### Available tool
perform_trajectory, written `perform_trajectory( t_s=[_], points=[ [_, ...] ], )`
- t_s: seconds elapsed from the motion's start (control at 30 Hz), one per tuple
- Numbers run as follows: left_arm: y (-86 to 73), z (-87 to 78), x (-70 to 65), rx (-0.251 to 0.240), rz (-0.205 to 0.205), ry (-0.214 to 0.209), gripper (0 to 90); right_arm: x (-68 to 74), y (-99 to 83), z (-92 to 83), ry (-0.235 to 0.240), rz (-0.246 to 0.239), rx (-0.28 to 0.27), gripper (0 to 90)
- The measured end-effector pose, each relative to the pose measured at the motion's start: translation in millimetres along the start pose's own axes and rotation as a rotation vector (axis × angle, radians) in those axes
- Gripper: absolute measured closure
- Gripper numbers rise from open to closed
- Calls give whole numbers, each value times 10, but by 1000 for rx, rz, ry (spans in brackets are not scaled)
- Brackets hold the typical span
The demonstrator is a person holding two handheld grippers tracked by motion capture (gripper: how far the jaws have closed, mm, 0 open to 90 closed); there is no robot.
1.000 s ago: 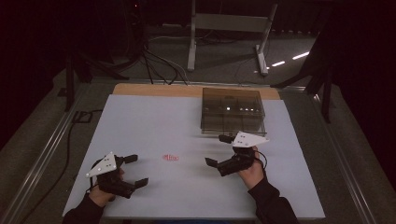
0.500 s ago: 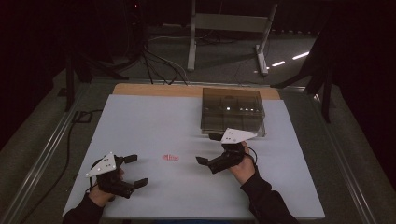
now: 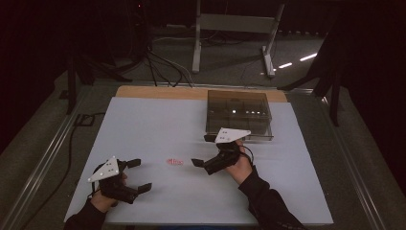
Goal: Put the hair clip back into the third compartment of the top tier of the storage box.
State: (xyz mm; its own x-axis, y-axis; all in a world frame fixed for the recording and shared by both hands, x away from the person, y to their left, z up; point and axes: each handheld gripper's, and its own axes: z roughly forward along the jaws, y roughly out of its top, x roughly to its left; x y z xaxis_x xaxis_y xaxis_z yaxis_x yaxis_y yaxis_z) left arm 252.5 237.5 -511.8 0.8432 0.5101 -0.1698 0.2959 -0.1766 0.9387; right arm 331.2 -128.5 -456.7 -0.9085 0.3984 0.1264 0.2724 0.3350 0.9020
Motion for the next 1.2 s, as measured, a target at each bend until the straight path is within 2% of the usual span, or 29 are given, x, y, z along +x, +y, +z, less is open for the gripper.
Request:
perform_trajectory(
  t_s=[0.27, 0.43, 0.73, 0.87, 1.07, 1.2],
  points=[
    [-1, -7, -4, -3, -3, 2, 5, -27, 33, 163, 23, 2, 20, 0],
    [-1, -8, -9, -5, -2, 2, 5, -76, 57, 277, 38, 20, 28, 0],
    [2, -7, -8, -6, 2, 0, 4, -134, 43, 391, 52, 41, 53, 0],
    [-1, -7, -11, -2, 2, 2, 5, -153, 34, 434, 43, 42, 62, 0],
    [0, -6, -11, -2, 4, 2, 5, -175, 19, 488, 66, 48, 82, 0],
    [-2, -7, -12, -1, 3, 3, 4, -189, -5, 526, 68, 32, 97, 0]
  ],
)
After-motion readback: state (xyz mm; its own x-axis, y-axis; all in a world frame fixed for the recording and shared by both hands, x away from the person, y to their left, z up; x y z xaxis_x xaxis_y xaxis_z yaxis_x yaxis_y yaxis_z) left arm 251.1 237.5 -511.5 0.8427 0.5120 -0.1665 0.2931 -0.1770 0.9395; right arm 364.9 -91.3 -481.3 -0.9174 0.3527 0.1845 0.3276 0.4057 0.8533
